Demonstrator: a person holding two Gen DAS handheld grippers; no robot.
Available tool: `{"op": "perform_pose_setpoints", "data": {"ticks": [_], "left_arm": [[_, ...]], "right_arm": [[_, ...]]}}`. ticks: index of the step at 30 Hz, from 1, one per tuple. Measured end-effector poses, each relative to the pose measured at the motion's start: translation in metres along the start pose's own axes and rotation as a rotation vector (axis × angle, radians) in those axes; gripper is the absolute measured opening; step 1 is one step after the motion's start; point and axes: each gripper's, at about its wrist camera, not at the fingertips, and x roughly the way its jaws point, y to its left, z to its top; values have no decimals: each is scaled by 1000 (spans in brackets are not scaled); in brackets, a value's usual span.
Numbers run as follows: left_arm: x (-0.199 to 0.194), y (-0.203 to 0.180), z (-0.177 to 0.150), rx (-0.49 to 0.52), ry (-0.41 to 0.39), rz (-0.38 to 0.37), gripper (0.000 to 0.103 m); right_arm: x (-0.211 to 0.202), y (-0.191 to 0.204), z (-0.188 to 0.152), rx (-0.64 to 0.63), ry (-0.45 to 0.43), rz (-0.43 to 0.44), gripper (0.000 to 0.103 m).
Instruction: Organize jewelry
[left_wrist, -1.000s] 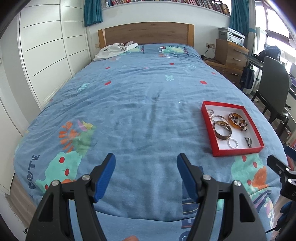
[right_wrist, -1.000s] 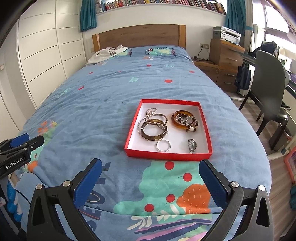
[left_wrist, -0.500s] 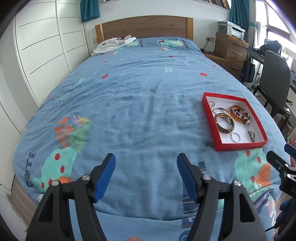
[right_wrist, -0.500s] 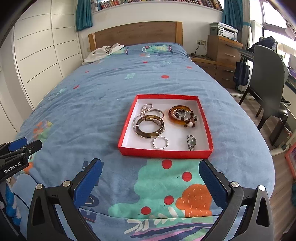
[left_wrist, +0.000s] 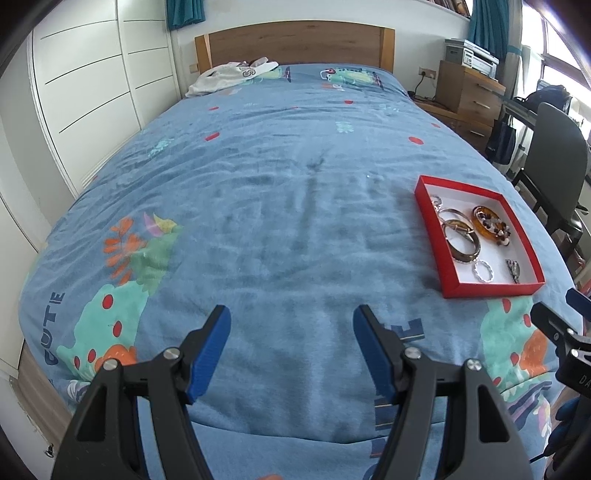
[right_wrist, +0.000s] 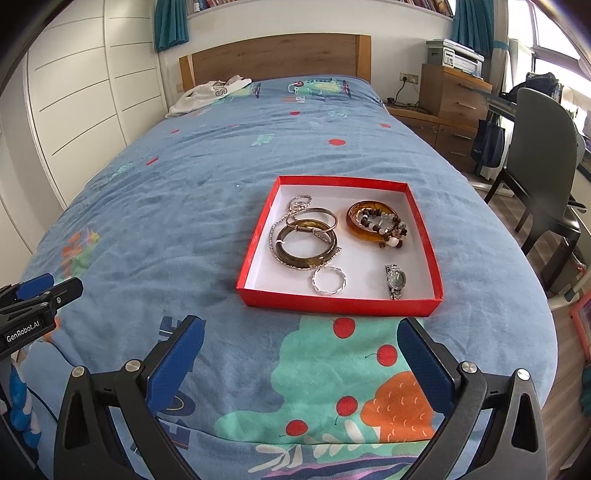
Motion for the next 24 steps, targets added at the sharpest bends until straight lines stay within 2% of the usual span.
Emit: {"op": "perform_pose_setpoints", "data": {"ticks": [24], "left_arm": [[8, -1, -3, -11, 22, -16, 67]], "right_arm": [[6, 2, -1, -13, 13, -9, 102]]}}
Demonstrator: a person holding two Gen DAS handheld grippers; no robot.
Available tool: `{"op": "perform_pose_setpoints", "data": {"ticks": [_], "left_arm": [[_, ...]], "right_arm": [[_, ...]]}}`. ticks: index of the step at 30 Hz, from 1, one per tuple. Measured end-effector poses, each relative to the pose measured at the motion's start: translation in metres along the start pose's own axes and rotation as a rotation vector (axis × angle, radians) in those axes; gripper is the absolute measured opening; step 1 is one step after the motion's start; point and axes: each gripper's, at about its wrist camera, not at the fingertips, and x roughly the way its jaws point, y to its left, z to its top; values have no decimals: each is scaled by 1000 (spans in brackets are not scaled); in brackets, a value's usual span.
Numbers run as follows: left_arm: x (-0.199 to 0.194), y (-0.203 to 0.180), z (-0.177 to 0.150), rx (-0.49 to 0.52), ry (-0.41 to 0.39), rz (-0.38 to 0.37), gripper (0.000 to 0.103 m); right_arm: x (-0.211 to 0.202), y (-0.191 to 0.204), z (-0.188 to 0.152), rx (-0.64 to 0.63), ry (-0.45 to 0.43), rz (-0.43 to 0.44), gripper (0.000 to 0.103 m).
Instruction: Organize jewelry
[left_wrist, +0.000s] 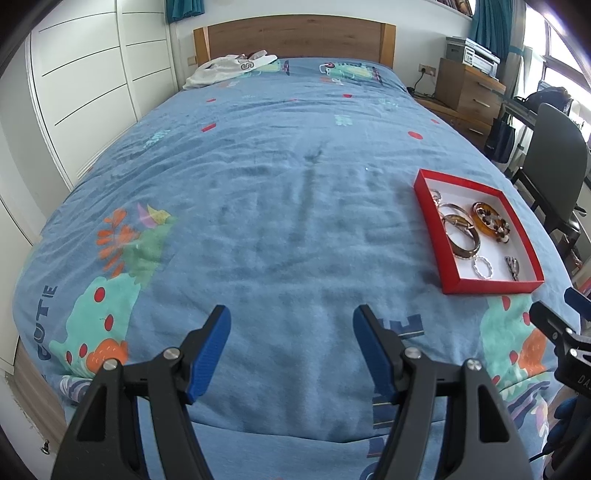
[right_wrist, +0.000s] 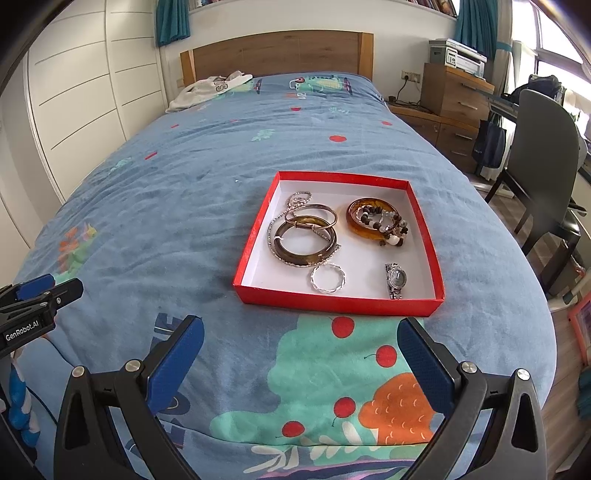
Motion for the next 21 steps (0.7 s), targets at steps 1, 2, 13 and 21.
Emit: {"op": "perform_pose_setpoints", "data": {"ticks": [1, 2, 13, 21], "left_arm": [[0, 0, 0, 0, 0, 0, 67], [0, 0, 0, 0, 1, -1, 67], [-2, -2, -2, 12, -10, 1, 67], [-5, -3, -3, 25, -12, -5, 67]], "right_arm": [[0, 0, 0, -1, 0, -1, 102], [0, 0, 0, -2, 0, -1, 102], [-1, 0, 0, -2, -1, -3, 102], [-3, -6, -2, 4, -1, -2, 102]]}}
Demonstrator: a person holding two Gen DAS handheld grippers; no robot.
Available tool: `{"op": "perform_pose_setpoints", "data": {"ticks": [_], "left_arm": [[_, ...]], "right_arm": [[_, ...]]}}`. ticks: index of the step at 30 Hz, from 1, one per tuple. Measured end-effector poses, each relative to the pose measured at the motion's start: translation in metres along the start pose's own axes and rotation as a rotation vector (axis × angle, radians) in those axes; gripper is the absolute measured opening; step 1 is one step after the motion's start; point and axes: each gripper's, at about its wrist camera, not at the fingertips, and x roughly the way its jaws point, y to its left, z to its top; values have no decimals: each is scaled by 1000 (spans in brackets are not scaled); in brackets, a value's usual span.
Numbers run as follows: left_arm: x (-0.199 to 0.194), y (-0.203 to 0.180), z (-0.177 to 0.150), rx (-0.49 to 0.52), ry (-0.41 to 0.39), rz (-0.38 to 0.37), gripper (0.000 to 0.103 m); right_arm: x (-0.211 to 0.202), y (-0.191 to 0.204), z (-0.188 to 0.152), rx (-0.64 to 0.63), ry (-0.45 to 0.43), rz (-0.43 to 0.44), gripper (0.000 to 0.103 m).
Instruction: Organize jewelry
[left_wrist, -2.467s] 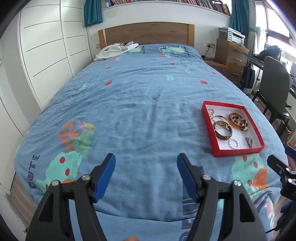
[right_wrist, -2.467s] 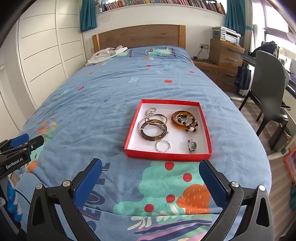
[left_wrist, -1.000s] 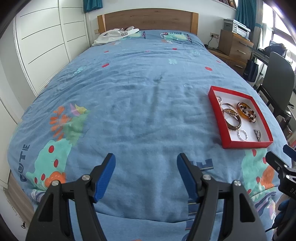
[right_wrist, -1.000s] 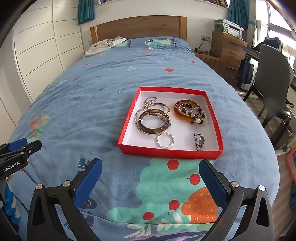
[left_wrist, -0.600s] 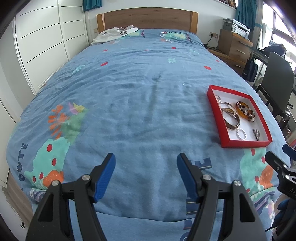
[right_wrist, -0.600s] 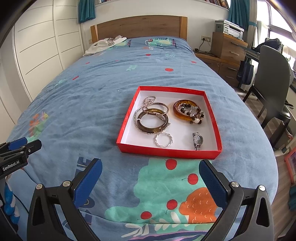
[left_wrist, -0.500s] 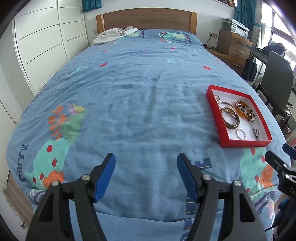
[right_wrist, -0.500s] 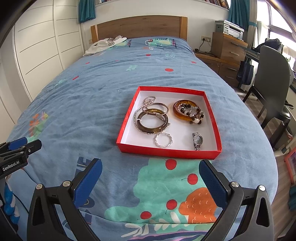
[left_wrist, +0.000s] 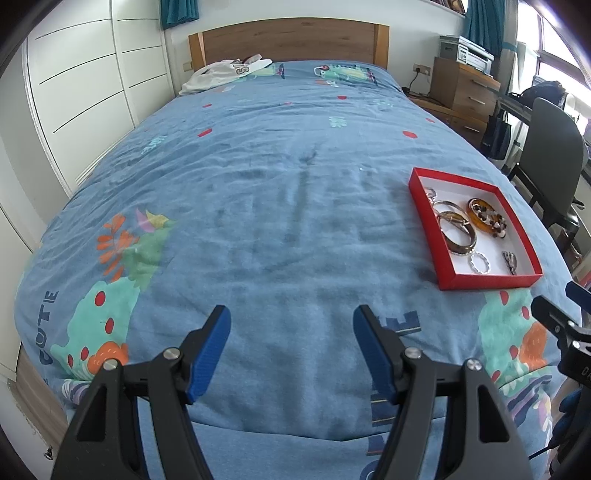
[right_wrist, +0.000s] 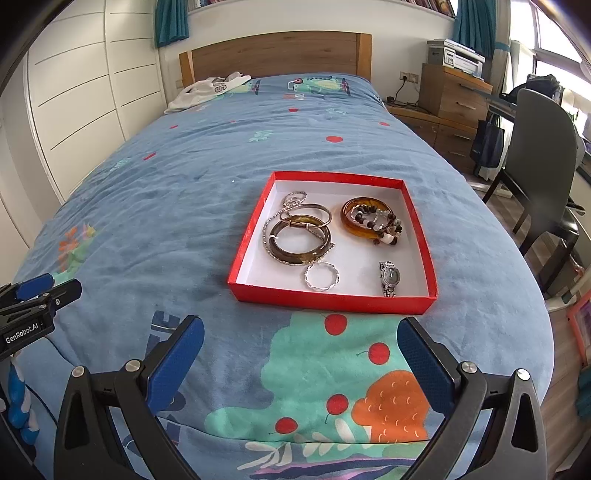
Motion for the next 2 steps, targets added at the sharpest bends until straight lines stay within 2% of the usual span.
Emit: {"op": "perform_pose_setpoints", "data": {"ticks": [2], "left_arm": [[0, 0, 1, 5, 0, -3, 67]], "right_arm": [[0, -1, 0, 1, 0, 1, 102]]}}
